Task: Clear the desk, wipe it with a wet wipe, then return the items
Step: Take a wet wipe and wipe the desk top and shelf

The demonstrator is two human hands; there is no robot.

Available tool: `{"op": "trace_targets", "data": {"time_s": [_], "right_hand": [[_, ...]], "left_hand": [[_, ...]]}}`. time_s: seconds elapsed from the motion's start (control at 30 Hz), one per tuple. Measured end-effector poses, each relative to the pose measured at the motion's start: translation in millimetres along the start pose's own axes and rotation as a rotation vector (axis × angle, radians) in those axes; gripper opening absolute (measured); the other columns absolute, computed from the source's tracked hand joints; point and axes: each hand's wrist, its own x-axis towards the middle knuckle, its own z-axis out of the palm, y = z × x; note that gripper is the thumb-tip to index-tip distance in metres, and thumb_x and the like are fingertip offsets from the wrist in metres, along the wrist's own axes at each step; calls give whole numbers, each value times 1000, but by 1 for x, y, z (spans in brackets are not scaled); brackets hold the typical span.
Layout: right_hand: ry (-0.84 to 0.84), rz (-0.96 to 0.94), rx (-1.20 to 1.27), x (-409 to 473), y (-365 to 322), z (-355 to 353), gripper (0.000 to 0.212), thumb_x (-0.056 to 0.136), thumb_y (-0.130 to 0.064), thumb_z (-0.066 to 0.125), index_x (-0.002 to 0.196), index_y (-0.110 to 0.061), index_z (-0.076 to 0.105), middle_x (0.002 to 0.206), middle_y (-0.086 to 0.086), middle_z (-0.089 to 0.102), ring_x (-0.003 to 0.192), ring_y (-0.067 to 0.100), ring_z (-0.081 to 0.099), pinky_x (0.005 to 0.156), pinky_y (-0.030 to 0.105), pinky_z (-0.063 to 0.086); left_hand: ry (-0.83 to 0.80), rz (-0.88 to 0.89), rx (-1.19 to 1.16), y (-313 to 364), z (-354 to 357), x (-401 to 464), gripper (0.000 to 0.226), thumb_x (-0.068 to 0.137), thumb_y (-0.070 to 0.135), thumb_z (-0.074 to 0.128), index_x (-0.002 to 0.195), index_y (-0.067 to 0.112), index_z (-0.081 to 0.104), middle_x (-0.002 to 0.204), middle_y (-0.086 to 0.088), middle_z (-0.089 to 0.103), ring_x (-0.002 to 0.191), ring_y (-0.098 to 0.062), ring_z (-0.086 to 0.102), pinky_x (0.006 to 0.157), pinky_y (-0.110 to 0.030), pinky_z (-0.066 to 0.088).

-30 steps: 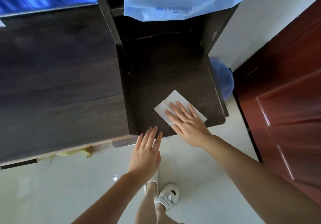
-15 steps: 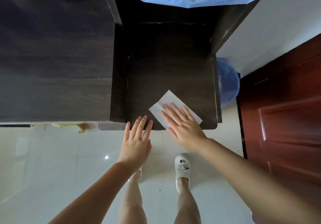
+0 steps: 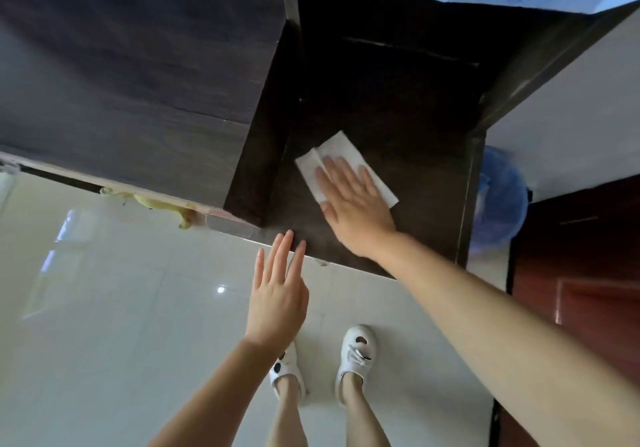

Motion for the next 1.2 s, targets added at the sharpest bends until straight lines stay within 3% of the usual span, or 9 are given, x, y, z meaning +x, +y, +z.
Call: {"op": "trace_targets", "data": {"time_s": [0.1, 0.17, 0.27, 0.53, 0.73, 0.87, 0.97, 1.1, 1.2], "right_hand": [[-67, -349, -70, -33, -19, 5, 53, 97, -35, 21, 146, -15, 21, 155, 6, 24, 143, 23, 21, 116, 41, 11], [-110, -456, -137, -30, 6, 0, 54, 97, -37, 17, 148, -17, 14, 157, 3, 13, 145, 20, 11, 116, 37, 3], [-95, -244, -79, 8, 43, -18, 57, 93, -40, 2, 147, -23, -4, 158, -2, -7, 144, 14, -11, 117, 31, -11], [-63, 3, 63, 87, 1, -36, 55, 100, -27, 24, 148, -12, 1, 159, 7, -3, 146, 19, -6, 117, 34, -8], [-115, -285, -58, -21, -61, 8, 57, 88, -31, 25, 142, -12, 28, 149, 8, 38, 139, 22, 32, 118, 40, 16], [-171, -388, -110, -32, -25, -1, 55, 94, -32, 22, 146, -17, 14, 156, 1, 17, 143, 19, 14, 119, 33, 4], [-89, -66, -25, -17, 27, -16, 53, 98, -35, 11, 145, -23, -11, 154, -4, -18, 141, 12, -18, 116, 29, -16], [62, 424, 114, 27, 55, -26, 55, 100, -34, 14, 148, -14, -5, 158, 6, -11, 145, 18, -13, 119, 39, -8], [90, 419, 144, 78, 32, -27, 56, 100, -32, 18, 148, -11, -2, 158, 8, -9, 146, 21, -11, 118, 41, -8]], "left_hand": [[44, -37, -99, 1, -6, 6, 59, 71, 0, 42, 129, 4, 44, 131, -20, 52, 127, -34, 41, 110, -47, 25], [48, -57, -120, 4, -10, 12, 62, 62, -10, 58, 123, 1, 53, 124, -20, 58, 117, -39, 52, 101, -51, 33], [31, -72, -97, 3, -13, 17, 56, 59, -9, 69, 113, 4, 62, 117, -17, 62, 110, -38, 58, 95, -50, 41], [-14, 8, -148, -11, -13, 9, 54, 66, -5, 60, 119, 8, 60, 125, -14, 59, 116, -34, 55, 98, -42, 33], [37, -74, -428, -17, -26, 6, 58, 68, 8, 26, 125, 11, 39, 120, -15, 56, 111, -20, 41, 98, -26, 36], [22, -22, -369, -6, -27, 8, 56, 71, 9, 27, 125, 9, 45, 120, -13, 57, 110, -21, 44, 94, -28, 40], [29, 39, -282, 2, -25, 27, 48, 78, 13, 30, 119, 8, 55, 119, -11, 59, 110, -23, 47, 93, -35, 47], [60, 59, -198, 6, -16, 57, 41, 81, 20, 36, 112, 9, 60, 121, -12, 60, 107, -27, 51, 91, -41, 48], [119, 68, -188, 4, -8, 72, 39, 79, 19, 39, 109, 7, 62, 120, -16, 60, 109, -27, 47, 90, -45, 47]]}}
